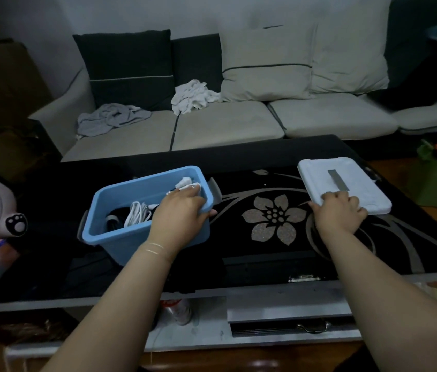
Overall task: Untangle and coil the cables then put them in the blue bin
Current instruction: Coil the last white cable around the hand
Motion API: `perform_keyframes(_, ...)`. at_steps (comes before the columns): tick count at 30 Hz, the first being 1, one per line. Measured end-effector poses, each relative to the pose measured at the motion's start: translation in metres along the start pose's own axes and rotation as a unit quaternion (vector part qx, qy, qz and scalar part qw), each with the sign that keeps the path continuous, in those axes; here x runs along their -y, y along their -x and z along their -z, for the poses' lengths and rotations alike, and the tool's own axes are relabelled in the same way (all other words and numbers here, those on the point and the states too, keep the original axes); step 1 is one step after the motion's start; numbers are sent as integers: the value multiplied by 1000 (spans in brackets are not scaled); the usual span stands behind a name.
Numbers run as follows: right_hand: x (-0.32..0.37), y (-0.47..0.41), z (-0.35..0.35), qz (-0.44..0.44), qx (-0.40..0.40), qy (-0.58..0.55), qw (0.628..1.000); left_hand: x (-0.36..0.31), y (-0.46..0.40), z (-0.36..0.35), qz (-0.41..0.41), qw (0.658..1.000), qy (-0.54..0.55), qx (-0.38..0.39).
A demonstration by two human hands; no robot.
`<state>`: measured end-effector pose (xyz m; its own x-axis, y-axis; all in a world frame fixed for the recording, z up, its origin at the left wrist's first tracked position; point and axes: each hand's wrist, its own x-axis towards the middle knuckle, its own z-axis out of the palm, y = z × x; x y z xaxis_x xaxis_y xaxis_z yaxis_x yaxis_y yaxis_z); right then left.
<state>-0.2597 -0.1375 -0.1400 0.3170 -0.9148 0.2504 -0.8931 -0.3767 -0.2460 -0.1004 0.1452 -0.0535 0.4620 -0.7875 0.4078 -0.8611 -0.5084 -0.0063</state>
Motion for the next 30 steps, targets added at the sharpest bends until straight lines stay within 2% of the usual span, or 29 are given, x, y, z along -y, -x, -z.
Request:
perform_keyframes(3, 2, 2, -1, 33, -22, -24, 999, 0, 3, 2, 14, 1000, 11, 6)
perform_keyframes(5, 13, 5, 8, 77, -48, -125, 988, -2, 9, 3, 26, 999, 26, -30)
perform_keyframes(8, 48, 20, 36, 125, -81, -357, 922, -4, 21, 5, 90, 986, 77, -119)
perform_keyframes(11, 86, 50, 67, 254, -91, -459, 847, 3, 31, 10, 167, 953, 120, -221)
perform_keyframes(14, 115, 82, 81, 382, -83, -430, 814, 23, 37, 23, 282, 887, 217, -294)
perform_keyframes(17, 135, 108, 82, 457, -67, -384, 800, 52, 46, 37, 401, 768, 356, -351)
perform_keyframes(18, 141, 114, 80, 480, -65, -367, 795, 60, 48, 42, 443, 719, 404, -350)
perform_keyframes(19, 142, 118, 78, 497, -60, -353, 790, 65, 48, 42, 481, 686, 435, -332)
perform_keyframes(20, 144, 120, 76, 513, -48, -343, 785, 70, 51, 44, 505, 671, 446, -309)
perform_keyframes(24, 148, 120, 73, 532, 12, -335, 777, 80, 64, 40, 514, 676, 467, -245)
perform_keyframes(26, 149, 118, 73, 534, 23, -337, 775, 88, 68, 37, 519, 666, 482, -234)
perform_keyframes(28, 150, 117, 72, 540, 26, -337, 771, 92, 69, 37, 526, 649, 494, -241)
perform_keyframes(30, 150, 115, 70, 535, 39, -337, 774, 95, 70, 36, 540, 614, 520, -247)
